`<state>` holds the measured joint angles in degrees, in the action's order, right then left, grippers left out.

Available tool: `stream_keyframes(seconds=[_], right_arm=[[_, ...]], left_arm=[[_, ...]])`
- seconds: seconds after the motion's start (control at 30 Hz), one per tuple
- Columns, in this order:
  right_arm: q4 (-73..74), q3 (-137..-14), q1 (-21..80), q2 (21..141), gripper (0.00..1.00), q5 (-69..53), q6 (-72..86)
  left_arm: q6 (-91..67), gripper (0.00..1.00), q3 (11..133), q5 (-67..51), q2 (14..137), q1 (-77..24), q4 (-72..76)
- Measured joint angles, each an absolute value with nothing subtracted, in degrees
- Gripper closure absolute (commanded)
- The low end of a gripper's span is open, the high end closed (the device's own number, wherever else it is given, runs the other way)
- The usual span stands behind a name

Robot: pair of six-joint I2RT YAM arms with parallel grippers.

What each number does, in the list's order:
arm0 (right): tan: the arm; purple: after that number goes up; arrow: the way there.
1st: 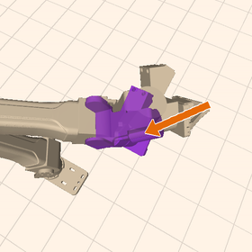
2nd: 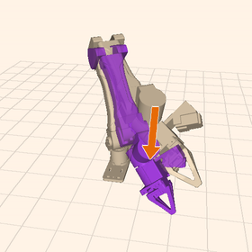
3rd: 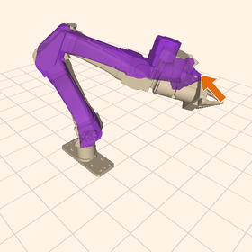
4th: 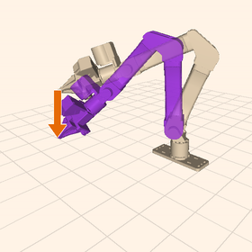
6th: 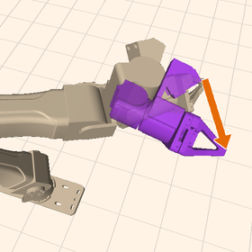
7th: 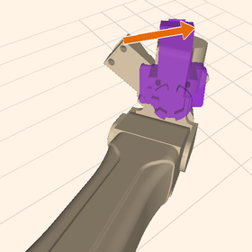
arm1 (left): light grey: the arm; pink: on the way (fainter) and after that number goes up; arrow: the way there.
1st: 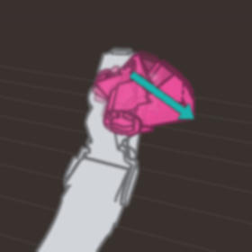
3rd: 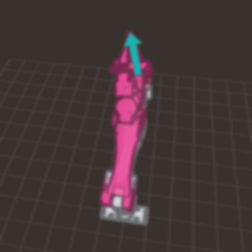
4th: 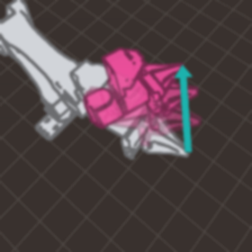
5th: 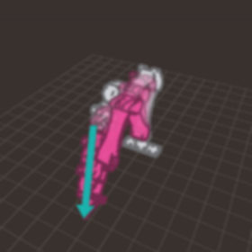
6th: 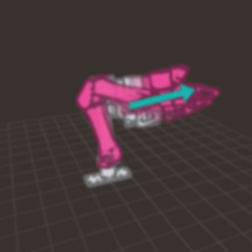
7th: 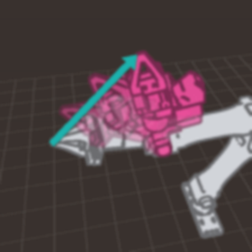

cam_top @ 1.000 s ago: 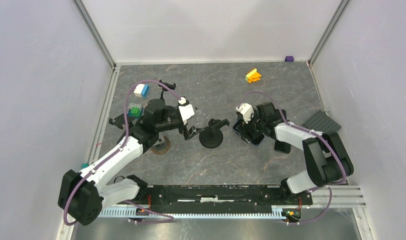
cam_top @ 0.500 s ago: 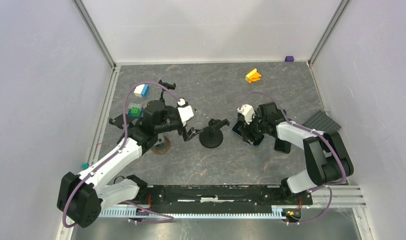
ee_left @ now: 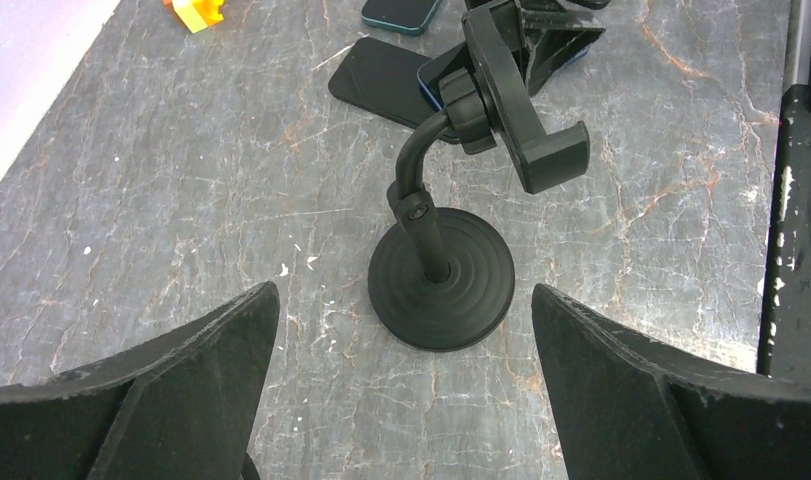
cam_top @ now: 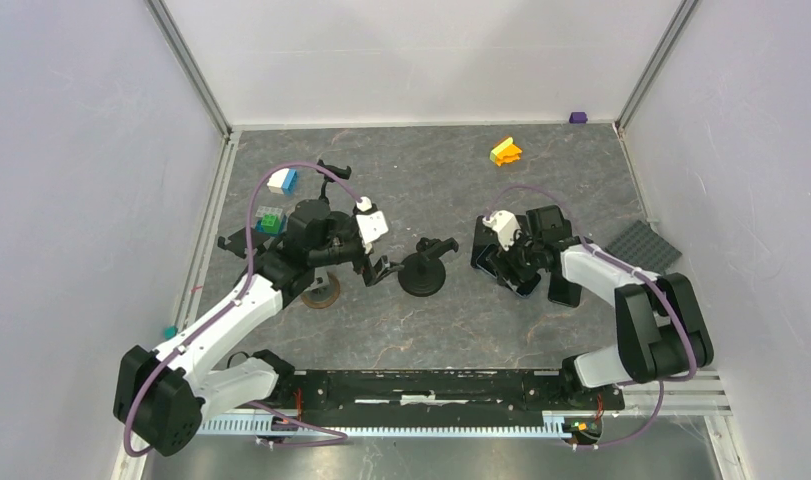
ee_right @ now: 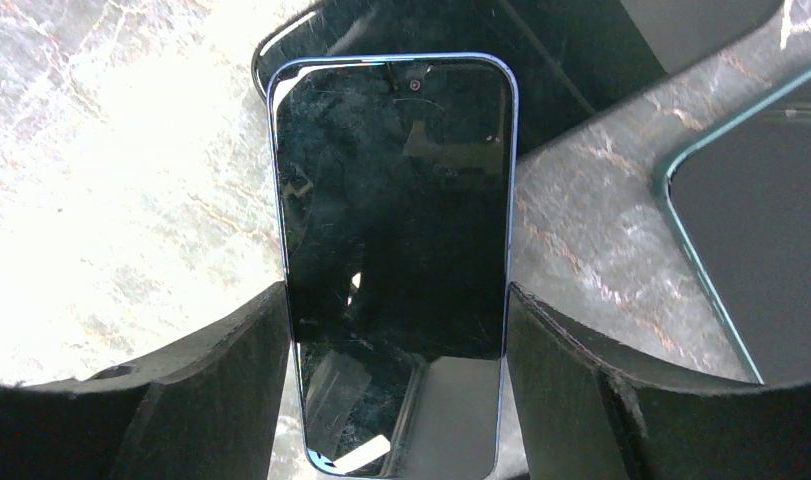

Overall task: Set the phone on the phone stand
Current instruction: Pick up the phone at the center of the board.

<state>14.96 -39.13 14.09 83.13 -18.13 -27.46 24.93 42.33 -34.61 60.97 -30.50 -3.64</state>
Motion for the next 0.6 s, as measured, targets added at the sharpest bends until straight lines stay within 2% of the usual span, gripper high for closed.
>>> stream_keyframes(seconds=[0.33,0.6], right_arm=[[17.8,-36.7,13.0,76.4,0.59,-17.9,-27.7],[17.6,-35.9,12.6,74.1,0.6,-19.2,-26.7]], left_arm=[[22.5,0.0,43.1,-36.1,59.6,-30.5,-5.3],[17.2,0.02,49.1,-36.6,60.5,-30.8,-8.1]])
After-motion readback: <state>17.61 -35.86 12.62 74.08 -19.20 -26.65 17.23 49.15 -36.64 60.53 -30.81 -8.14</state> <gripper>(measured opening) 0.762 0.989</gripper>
